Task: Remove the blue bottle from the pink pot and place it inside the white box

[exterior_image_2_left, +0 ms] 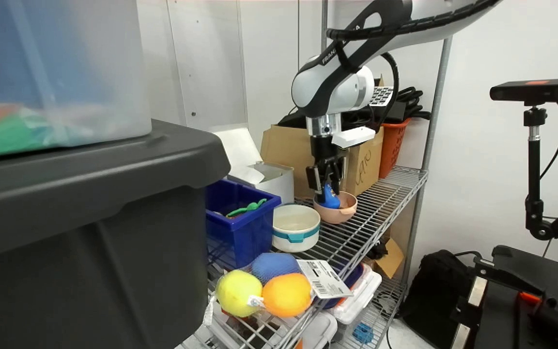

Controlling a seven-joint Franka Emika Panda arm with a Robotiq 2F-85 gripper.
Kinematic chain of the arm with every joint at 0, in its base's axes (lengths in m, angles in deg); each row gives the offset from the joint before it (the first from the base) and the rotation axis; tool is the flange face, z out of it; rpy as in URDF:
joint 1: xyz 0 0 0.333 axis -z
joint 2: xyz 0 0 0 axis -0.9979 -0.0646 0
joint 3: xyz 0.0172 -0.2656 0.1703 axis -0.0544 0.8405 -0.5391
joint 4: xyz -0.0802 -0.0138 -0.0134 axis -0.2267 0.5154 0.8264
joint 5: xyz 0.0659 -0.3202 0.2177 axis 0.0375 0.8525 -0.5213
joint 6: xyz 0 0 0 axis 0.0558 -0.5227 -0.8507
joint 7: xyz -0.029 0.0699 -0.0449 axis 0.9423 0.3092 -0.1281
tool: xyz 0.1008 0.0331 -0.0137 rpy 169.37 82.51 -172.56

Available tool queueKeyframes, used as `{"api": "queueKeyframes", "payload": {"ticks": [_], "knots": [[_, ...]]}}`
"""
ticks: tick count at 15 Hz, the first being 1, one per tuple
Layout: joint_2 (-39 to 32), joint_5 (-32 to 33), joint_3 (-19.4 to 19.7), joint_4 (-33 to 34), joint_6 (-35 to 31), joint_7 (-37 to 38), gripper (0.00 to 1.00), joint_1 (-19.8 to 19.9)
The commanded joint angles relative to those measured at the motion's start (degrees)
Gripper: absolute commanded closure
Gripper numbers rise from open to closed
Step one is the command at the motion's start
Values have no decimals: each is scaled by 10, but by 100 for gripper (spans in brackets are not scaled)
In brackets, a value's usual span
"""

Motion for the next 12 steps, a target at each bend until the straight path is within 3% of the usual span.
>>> {"api": "queueKeyframes", "payload": {"ticks": [1, 12], "knots": [[3, -6, -7, 10, -7, -10, 58, 9], [84, -27, -37, -44, -40, -34, 58, 11]]}}
